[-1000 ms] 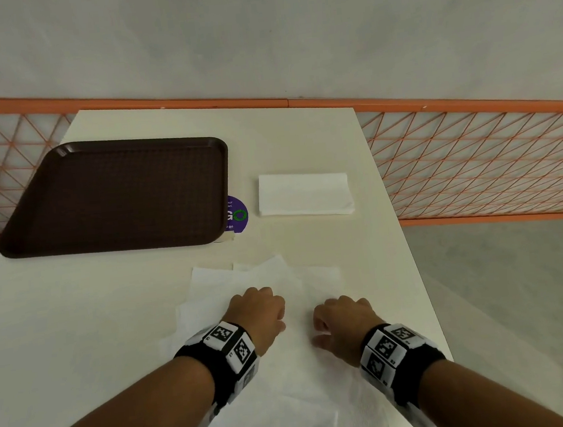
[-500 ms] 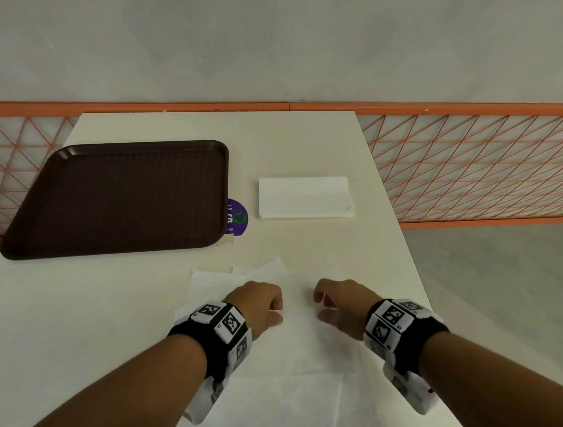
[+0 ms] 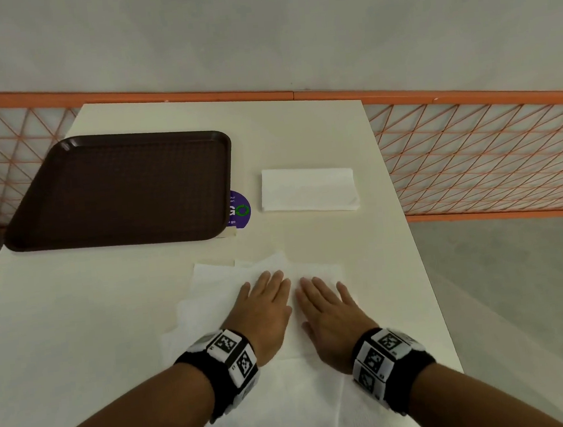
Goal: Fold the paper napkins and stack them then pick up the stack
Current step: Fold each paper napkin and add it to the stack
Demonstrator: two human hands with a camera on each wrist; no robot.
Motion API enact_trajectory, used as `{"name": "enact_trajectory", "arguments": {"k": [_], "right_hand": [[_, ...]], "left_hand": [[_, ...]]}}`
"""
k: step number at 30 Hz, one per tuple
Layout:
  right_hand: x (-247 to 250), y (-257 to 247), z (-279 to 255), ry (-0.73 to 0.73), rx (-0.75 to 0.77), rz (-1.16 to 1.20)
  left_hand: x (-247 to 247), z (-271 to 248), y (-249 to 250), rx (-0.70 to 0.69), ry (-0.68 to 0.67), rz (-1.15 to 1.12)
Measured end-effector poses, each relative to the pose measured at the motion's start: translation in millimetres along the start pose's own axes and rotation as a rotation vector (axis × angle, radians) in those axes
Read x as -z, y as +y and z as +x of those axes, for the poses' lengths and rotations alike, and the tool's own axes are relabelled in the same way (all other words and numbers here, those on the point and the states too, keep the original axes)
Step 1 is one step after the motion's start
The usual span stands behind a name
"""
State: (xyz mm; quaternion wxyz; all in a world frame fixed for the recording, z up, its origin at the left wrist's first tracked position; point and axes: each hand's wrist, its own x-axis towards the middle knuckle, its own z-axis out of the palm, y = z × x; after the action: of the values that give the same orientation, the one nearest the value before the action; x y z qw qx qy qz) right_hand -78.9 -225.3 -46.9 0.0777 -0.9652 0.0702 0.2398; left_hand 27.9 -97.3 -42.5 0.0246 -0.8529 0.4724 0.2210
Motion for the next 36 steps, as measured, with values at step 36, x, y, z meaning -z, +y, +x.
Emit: {"name": "enact_trajectory", "arguments": {"k": [36], "right_hand": [[38.1, 60.1, 15.2, 0.006, -0.28, 0.478]], "left_hand": [[31.3, 15.5, -52.9, 0.332, -0.16, -0.554]]}}
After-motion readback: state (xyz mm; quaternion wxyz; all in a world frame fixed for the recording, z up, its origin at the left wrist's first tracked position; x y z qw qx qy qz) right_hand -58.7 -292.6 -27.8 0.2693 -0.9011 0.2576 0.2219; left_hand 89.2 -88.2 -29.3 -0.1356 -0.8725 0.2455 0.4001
